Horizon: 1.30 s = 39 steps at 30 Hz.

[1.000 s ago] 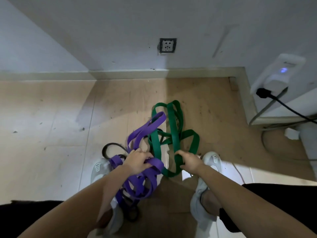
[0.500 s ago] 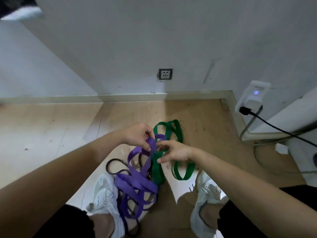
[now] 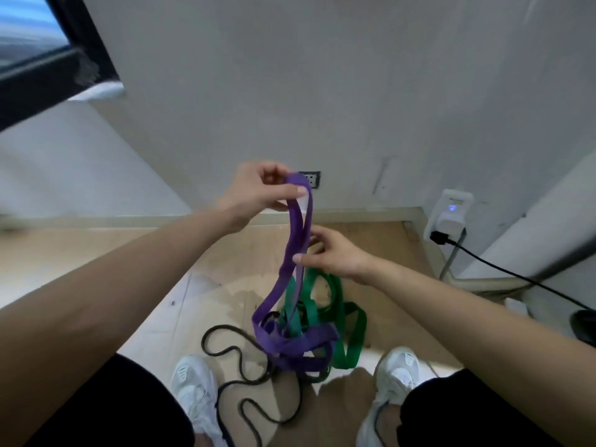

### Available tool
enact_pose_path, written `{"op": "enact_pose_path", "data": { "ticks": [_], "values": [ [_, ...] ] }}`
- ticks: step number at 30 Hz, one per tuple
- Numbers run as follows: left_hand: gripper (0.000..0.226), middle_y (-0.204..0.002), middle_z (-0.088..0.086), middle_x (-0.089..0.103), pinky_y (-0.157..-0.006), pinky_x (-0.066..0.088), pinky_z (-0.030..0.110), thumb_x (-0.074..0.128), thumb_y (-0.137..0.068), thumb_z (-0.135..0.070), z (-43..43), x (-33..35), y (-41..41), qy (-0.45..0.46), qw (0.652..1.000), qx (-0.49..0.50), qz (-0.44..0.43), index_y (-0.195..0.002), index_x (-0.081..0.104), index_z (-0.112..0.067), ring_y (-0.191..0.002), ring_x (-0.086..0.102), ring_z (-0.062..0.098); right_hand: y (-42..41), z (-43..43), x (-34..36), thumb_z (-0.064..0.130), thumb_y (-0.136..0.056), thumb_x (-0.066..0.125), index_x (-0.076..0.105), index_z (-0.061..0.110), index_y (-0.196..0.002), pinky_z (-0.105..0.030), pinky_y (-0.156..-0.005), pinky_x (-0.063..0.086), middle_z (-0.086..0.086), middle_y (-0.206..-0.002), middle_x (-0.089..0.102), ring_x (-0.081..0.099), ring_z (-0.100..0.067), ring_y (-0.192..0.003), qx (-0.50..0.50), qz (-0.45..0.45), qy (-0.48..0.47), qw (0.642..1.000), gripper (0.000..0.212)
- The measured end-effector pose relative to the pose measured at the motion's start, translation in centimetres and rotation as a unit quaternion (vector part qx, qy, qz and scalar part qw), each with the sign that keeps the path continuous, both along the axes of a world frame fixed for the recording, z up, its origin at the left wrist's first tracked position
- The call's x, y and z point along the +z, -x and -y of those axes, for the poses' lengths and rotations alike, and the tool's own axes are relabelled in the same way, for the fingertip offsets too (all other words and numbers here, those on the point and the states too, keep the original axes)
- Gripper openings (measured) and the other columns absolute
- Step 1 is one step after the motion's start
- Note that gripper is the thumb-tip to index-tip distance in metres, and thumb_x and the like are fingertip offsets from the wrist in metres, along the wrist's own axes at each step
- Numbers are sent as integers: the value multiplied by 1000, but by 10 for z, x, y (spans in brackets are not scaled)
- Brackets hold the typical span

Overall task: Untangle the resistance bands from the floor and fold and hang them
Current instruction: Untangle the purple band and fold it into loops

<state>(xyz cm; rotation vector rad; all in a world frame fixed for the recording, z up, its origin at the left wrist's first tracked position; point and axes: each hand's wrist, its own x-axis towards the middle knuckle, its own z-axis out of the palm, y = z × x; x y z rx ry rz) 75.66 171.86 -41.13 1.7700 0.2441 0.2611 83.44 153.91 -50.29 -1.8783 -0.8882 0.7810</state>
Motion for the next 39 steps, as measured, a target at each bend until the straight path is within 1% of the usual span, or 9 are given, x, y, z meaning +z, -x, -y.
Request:
{"op": "enact_pose_path", "data": {
  "ticks": [5, 10, 14, 16, 21, 27, 32, 36, 39],
  "values": [
    [21, -84, -1, 68, -62, 54, 22, 79, -79, -13, -6, 43, -5, 100, 990, 31, 94, -95, 65, -16, -74, 66, 9, -20, -5, 62, 18, -91, 73, 69, 9, -105, -19, -72, 55, 0, -94, 74, 72, -5, -82, 8, -10, -15, 1000, 18],
    [9, -84, -3, 67, -66, 52, 20, 73, -88, -16, -27, 63, -9, 122, 983, 82, 113, -94, 67, -18, -72, 64, 7, -45, -6, 110, 17, -91, 73, 67, 2, -114, -25, -79, 58, -11, -97, 72, 69, -15, -85, -8, 37, -27, 999, 29],
    [4, -82, -6, 70, -68, 54, 20, 70, -91, -17, -44, 60, -13, 155, 979, 94, 97, -92, 67, -21, -73, 65, 5, -65, -8, 135, 6, -92, 70, 63, -8, -114, -35, -82, 56, -18, -95, 67, 67, -24, -85, -72, 14, -119, 990, 27],
    [8, -84, -6, 70, -68, 55, 21, 69, -91, -14, -45, 42, -13, 134, 988, 60, 51, -97, 68, -18, -78, 67, 6, -68, -4, 128, 4, -92, 69, 62, -9, -114, -36, -80, 58, -16, -91, 67, 67, -26, -82, -75, 7, -122, 990, 27],
    [15, -78, -4, 72, -77, 60, 30, 77, -83, -4, -53, 3, -12, -25, 996, -40, -74, -91, 70, -15, -78, 70, 10, -72, 9, 85, 9, -90, 74, 68, 8, -108, -29, -82, 58, -11, -97, 72, 68, -16, -84, 41, 47, 87, 994, 18],
    [45, -87, 9, 77, -76, 61, 32, 81, -79, -16, -59, -3, -23, -26, 998, -21, -58, -117, 60, -8, -80, 73, 18, -93, 8, 72, 14, -90, 74, 53, 14, -100, -40, -78, 48, -19, -94, 69, 64, -25, -84, -33, 14, 12, 999, 23],
    [44, -91, 10, 77, -71, 58, 29, 77, -69, -33, -58, -2, -30, 20, 999, -20, -29, -106, 63, -13, -81, 72, 18, -100, 6, 74, 17, -89, 73, 57, 7, -105, -48, -87, 54, -26, -100, 72, 70, -30, -85, -58, -7, -49, 997, 25],
    [50, -91, 6, 74, -83, 61, 33, 94, -60, -28, -57, -7, -35, -11, 994, -84, -66, -102, 72, -12, -87, 71, 20, -106, 4, 82, 29, -77, 83, 64, 14, -100, -43, -89, 55, -4, -84, 65, 63, -23, -79, -35, -45, -53, 997, 34],
    [50, -95, 6, 75, -82, 59, 28, 95, -51, -39, -59, -3, -36, -6, 987, -135, -81, -93, 77, -17, -89, 72, 19, -108, 6, 89, 28, -80, 81, 67, 10, -104, -42, -91, 52, -2, -84, 61, 60, -23, -82, 6, -71, -35, 997, 33]
  ]
}}
